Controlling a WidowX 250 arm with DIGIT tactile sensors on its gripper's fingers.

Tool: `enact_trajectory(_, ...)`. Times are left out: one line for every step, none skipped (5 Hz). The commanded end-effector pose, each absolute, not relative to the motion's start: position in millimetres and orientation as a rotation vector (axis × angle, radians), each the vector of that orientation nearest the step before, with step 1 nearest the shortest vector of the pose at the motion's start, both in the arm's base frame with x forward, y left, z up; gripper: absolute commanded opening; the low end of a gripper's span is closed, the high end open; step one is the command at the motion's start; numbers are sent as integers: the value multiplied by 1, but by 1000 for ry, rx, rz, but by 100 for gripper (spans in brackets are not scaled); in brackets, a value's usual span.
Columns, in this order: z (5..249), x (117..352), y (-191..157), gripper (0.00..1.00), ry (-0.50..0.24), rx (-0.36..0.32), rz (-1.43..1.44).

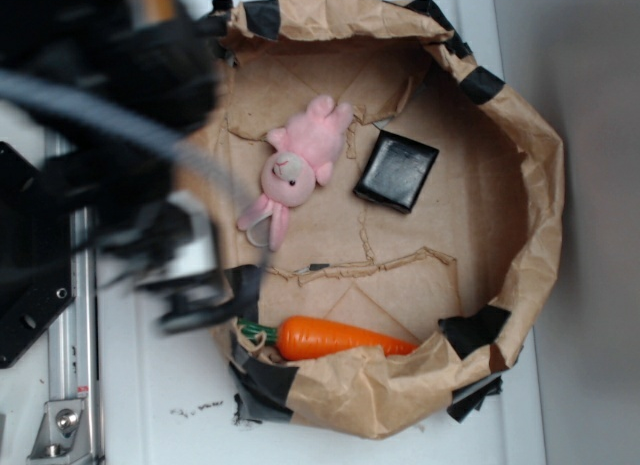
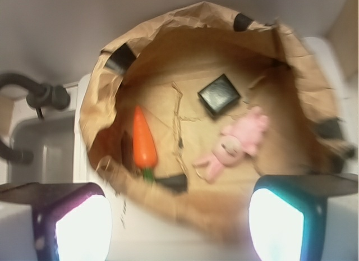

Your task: Grab the black box.

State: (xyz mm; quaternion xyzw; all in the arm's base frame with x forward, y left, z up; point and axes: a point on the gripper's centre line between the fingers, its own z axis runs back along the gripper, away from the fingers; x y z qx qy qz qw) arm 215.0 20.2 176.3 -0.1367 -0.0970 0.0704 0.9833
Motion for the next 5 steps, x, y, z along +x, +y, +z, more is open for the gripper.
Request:
enact_trajectory(111, 289, 33, 100, -94, -144, 571)
enact_trajectory(71, 297, 30, 100, -3, -91, 812)
enact_trajectory(71, 297, 30, 100, -3, -91, 812)
enact_trajectory(71, 297, 30, 100, -3, -91, 812)
enact_trajectory(71, 297, 30, 100, -3, -91, 812)
